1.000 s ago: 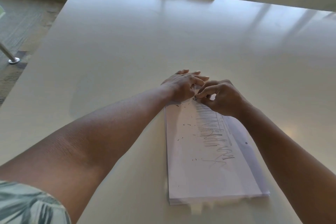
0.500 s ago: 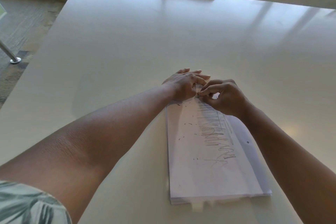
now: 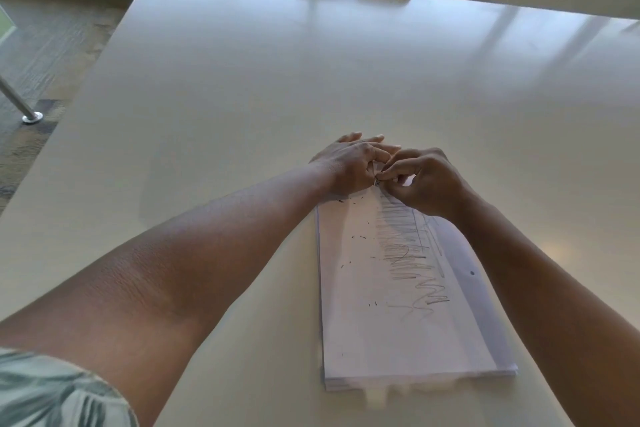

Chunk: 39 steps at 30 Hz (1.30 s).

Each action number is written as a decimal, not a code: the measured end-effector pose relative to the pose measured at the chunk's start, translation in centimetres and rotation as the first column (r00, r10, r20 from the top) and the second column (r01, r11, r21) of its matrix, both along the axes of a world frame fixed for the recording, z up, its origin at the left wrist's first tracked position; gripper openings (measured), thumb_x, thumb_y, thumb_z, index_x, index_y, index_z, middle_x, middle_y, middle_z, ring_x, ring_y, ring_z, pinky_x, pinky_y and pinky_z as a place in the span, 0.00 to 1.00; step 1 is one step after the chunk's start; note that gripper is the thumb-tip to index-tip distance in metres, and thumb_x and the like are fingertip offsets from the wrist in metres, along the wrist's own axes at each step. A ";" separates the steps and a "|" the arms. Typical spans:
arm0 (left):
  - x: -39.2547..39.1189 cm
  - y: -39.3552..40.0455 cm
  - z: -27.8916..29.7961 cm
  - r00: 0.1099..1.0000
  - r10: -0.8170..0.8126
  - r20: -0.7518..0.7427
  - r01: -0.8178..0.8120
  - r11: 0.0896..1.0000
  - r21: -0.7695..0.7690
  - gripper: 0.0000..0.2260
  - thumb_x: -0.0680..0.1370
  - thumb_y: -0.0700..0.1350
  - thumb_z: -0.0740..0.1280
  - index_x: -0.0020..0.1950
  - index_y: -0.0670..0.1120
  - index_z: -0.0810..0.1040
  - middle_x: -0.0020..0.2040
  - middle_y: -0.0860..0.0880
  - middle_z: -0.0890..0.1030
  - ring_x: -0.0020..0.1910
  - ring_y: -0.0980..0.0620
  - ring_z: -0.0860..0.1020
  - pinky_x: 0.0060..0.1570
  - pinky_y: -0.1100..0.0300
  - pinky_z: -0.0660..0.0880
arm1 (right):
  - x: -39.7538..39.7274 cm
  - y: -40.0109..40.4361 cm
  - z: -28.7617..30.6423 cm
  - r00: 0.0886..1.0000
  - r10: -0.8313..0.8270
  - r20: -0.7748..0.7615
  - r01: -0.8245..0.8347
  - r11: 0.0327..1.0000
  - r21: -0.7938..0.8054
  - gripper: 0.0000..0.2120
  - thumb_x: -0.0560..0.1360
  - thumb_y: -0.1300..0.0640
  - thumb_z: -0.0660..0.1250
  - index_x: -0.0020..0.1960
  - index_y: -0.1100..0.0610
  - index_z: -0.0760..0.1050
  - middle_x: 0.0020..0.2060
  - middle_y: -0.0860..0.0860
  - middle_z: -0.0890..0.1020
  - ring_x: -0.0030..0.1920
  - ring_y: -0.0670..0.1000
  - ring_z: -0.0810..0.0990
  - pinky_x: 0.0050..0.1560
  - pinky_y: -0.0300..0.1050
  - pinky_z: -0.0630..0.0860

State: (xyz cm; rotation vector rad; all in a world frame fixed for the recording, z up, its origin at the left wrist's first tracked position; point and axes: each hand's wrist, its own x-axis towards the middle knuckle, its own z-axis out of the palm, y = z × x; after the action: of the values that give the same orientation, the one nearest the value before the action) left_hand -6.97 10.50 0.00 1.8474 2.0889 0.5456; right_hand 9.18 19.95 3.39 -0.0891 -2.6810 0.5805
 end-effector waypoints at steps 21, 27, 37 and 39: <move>0.3 -0.2 0.5 1.000 0.013 0.018 -0.013 1.000 -0.003 0.23 0.82 0.41 0.56 0.71 0.62 0.77 0.79 0.62 0.65 0.81 0.60 0.55 0.81 0.53 0.47 | 0.9 -0.3 0.7 0.993 0.092 0.077 -0.090 0.996 -0.023 0.06 0.69 0.64 0.78 0.45 0.57 0.87 0.40 0.50 0.86 0.34 0.46 0.81 0.41 0.34 0.78; 0.2 -0.2 0.3 0.999 0.030 0.024 -0.031 0.999 0.029 0.28 0.79 0.38 0.57 0.72 0.64 0.75 0.78 0.63 0.66 0.81 0.62 0.56 0.81 0.55 0.46 | 1.9 -0.8 1.0 0.974 0.158 0.163 -0.138 0.982 -0.125 0.06 0.69 0.64 0.78 0.44 0.55 0.87 0.39 0.45 0.85 0.35 0.43 0.82 0.40 0.36 0.79; -0.1 0.0 0.1 0.999 0.028 0.030 -0.028 1.000 -0.001 0.26 0.80 0.40 0.57 0.71 0.64 0.76 0.78 0.65 0.66 0.80 0.63 0.55 0.81 0.55 0.47 | 1.5 -1.9 0.1 0.997 0.070 0.040 -0.065 0.992 -0.113 0.03 0.69 0.64 0.78 0.41 0.59 0.87 0.38 0.48 0.86 0.34 0.41 0.81 0.40 0.36 0.79; -0.1 0.0 0.2 0.999 0.034 0.037 -0.034 0.999 0.007 0.29 0.77 0.38 0.57 0.71 0.64 0.76 0.77 0.65 0.67 0.80 0.63 0.56 0.81 0.55 0.47 | 2.0 -1.7 0.6 0.983 0.126 0.137 -0.101 0.980 -0.172 0.03 0.69 0.64 0.78 0.42 0.59 0.87 0.39 0.47 0.86 0.34 0.44 0.82 0.40 0.37 0.80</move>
State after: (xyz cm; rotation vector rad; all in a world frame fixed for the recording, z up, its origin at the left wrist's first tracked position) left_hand -7.04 10.47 0.16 1.7949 2.1006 0.5922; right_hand 11.13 18.28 3.95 -0.0244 -2.7900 0.8621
